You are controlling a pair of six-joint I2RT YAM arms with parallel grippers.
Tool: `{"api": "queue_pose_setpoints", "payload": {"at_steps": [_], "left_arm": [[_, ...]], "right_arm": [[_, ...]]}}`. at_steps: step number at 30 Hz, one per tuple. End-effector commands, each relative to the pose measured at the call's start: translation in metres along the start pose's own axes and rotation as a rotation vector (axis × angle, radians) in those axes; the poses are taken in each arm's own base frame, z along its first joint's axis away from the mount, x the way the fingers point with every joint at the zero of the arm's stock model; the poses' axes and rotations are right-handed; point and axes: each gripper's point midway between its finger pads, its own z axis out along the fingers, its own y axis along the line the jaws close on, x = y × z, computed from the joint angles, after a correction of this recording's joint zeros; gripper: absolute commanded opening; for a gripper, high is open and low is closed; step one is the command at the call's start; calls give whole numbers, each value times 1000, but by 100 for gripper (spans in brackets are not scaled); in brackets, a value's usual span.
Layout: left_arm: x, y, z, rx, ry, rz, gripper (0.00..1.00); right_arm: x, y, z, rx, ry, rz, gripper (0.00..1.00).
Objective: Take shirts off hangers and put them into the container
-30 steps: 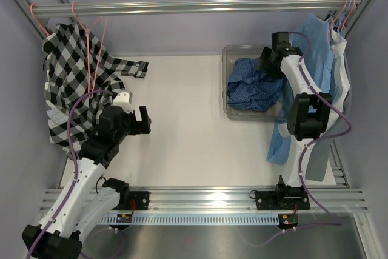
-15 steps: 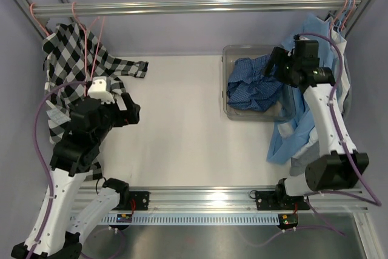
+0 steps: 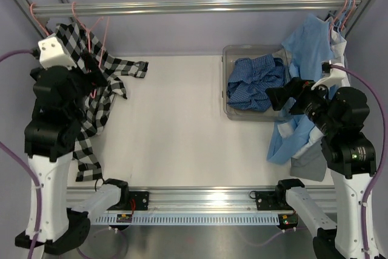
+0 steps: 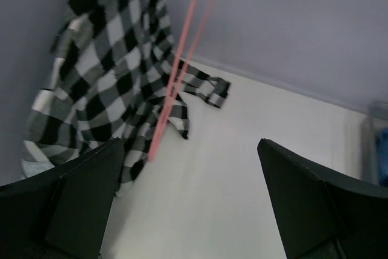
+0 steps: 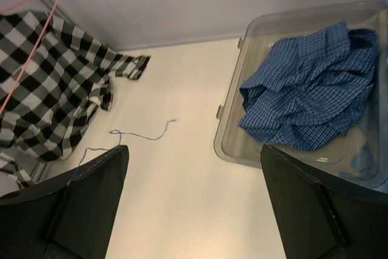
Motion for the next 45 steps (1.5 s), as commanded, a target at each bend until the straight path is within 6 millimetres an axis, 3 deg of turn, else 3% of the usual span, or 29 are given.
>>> {"api": "queue_pose_setpoints", "payload": {"at_steps": [1, 5, 8, 14, 18, 20, 23, 26, 27, 28, 30, 31, 35, 45], "left_arm": [[-28, 32, 25, -186, -29, 27, 99], [-41, 91, 50, -379, -18, 30, 99], [-38, 121, 71, -453, 44, 89, 99], [-18, 156, 103, -531, 170, 173, 99], [-6, 168, 125, -526, 205, 185, 99], [9, 173, 143, -505, 250, 170, 97], [30, 170, 165, -449, 315, 144, 89], [38, 157, 175, -361, 336, 125, 71], [36, 152, 176, -335, 323, 119, 64], [36, 147, 176, -306, 316, 113, 46], [36, 132, 177, -225, 315, 101, 35], [33, 125, 174, -208, 304, 59, 20], [9, 83, 159, -19, 224, -11, 0], [-69, 54, 99, 63, -51, 28, 0]], "right_arm": [[31, 8, 6, -73, 92, -5, 99], [50, 17, -3, -117, 116, -39, 100], [63, 19, -4, -139, 142, -46, 100], [86, 27, 0, -204, 196, -61, 99], [97, 32, 4, -242, 247, -83, 99], [100, 30, 9, -240, 260, -86, 99], [100, 29, 19, -236, 279, -94, 99], [96, 29, 23, -226, 275, -100, 99], [94, 28, 24, -219, 268, -104, 100], [92, 27, 25, -211, 260, -109, 100], [91, 23, 26, -190, 252, -115, 99], [90, 22, 27, -184, 254, -114, 99], [89, 26, 29, -192, 264, -98, 100], [98, 30, 27, -225, 283, -65, 99]]}}
